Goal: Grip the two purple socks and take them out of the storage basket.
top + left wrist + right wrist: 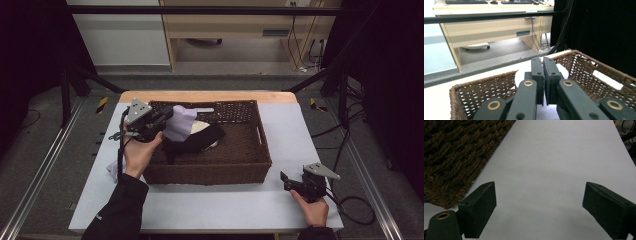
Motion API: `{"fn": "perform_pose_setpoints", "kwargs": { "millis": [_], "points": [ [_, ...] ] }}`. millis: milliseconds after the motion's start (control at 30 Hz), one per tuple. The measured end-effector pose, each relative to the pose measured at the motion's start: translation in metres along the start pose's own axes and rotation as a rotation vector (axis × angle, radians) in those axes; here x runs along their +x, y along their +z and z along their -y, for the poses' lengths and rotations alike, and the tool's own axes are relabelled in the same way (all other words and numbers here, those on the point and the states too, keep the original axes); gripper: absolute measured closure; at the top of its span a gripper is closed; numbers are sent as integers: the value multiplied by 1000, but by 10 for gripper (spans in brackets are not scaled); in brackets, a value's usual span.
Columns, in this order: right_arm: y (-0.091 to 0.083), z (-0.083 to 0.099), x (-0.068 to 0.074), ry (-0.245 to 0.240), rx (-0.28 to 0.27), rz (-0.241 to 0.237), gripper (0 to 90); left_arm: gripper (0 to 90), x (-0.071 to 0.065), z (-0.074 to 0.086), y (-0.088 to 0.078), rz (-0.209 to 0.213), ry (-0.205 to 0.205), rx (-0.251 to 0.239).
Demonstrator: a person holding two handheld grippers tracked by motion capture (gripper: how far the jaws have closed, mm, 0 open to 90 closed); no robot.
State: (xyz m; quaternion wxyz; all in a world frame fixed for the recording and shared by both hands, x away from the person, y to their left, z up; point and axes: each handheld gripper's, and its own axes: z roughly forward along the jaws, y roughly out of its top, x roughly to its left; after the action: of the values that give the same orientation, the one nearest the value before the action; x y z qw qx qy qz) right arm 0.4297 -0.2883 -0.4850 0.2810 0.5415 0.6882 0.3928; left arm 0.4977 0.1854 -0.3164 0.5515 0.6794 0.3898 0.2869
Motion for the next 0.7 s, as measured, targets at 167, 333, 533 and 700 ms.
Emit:
{"fn": "perform_pose_setpoints", "kwargs": {
  "millis": [167, 333, 533, 700],
  "points": [
    [0, 0, 0, 1, 0, 0, 121, 871, 2, -6, -16, 6, -4, -41],
    [0, 0, 0, 4, 2, -1, 121, 870, 9, -12, -38, 2, -26, -83],
    [0, 0, 0, 1, 3, -1, 121, 871, 19, -16, -59, -14, -43, -129],
    [1, 0, 0, 1, 3, 2, 121, 871, 31, -18, -79, -38, -52, -151]
  ]
}}
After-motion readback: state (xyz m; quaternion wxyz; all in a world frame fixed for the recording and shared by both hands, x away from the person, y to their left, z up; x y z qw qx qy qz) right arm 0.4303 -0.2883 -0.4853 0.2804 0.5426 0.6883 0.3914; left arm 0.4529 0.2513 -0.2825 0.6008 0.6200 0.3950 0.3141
